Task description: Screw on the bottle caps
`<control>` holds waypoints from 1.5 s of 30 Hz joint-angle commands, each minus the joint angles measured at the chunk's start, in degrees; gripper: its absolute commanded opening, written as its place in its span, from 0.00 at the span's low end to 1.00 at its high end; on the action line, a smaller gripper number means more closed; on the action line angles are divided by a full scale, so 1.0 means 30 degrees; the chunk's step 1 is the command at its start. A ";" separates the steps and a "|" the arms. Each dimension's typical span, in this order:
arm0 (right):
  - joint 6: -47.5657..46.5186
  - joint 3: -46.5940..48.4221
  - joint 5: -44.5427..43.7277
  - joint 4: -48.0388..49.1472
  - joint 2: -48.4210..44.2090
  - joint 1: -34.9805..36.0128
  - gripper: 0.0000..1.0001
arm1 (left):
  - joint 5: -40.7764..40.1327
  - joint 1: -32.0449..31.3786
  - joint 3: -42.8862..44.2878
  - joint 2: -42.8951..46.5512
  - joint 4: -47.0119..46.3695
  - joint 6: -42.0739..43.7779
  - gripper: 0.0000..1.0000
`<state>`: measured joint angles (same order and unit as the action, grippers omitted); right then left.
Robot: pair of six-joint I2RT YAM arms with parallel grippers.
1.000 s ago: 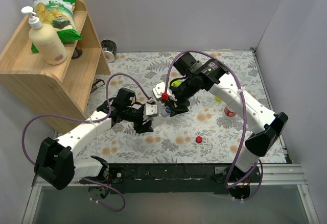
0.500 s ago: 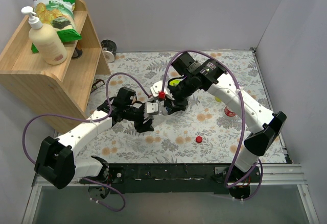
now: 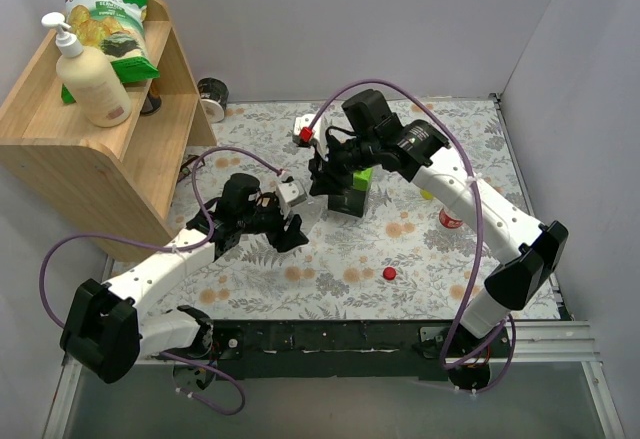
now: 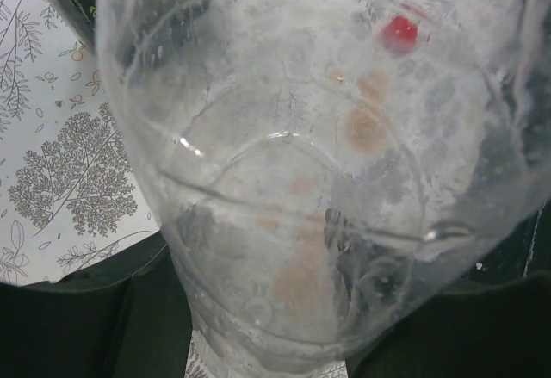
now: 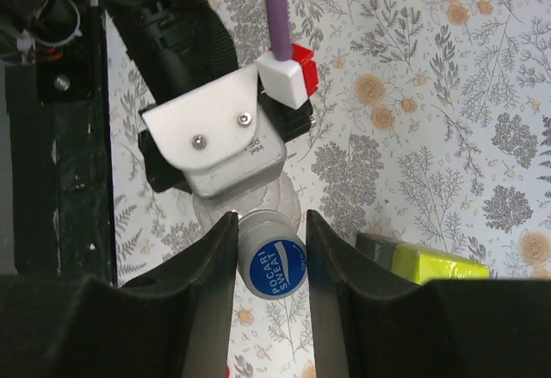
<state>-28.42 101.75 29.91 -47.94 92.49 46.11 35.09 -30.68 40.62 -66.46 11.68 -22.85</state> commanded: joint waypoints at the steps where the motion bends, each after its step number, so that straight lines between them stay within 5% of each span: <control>1: 0.3499 -0.0755 0.0695 -0.0161 0.1045 0.0539 0.01 | -0.0418 -0.0058 0.0669 0.1117 -0.4071 -0.2433 0.00; 8: 0.3264 0.1089 -0.0389 -0.0162 0.1396 0.0100 0.01 | -0.0534 -0.0058 -0.0529 0.1438 -0.2313 -0.1436 0.00; 15: 0.3527 0.1151 -0.0713 -0.0103 0.1310 -0.0193 0.01 | -0.0594 0.0030 -0.2055 0.2434 -0.3276 -0.3339 0.00; 19: 0.3907 0.0536 -0.0185 0.0101 0.1251 -0.0164 0.36 | -0.0039 0.0030 -0.2086 0.2465 -0.3688 -0.3574 0.00; 28: 0.5256 0.1384 -0.0596 0.0864 0.2012 -0.0427 0.63 | 0.0667 0.0030 -0.2260 0.2318 -0.4684 -0.4129 0.00; 34: 0.5870 0.1502 -0.0157 0.1273 0.2539 -0.0603 0.54 | 0.0813 0.0059 -0.2553 0.2318 -0.5592 -0.5242 0.00; 35: 0.5842 0.1444 0.0018 0.1332 0.2627 -0.0603 0.49 | 0.0784 0.0059 -0.2554 0.2347 -0.6028 -0.5447 0.00; 36: 0.5610 0.1443 0.0861 0.1304 0.2686 -0.0603 0.31 | 0.0609 0.0088 -0.2583 0.2231 -0.6265 -0.6058 0.00; 38: 0.4673 0.1618 0.1453 0.1099 0.2861 -0.0603 0.19 | 0.0404 0.0205 -0.2613 0.1910 -0.6792 -0.6706 0.00; 41: 0.3154 0.3020 0.0960 0.0309 0.3505 -0.0603 0.07 | -0.0297 0.0526 -0.2466 0.1323 -0.6881 -0.7935 0.49; 42: 0.2741 0.3489 0.0406 0.0046 0.3739 -0.0632 0.05 | -0.0968 0.0731 -0.2466 0.1264 -0.6911 -0.8287 0.98; 45: 0.1597 0.4868 -0.0823 -0.0162 0.4268 -0.0691 0.02 | -0.1209 0.2252 -0.2175 0.0737 -0.6328 -0.9490 0.98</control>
<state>-15.77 110.80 33.28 -46.59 103.33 44.14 33.71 -28.75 31.77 -63.33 -5.23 -44.16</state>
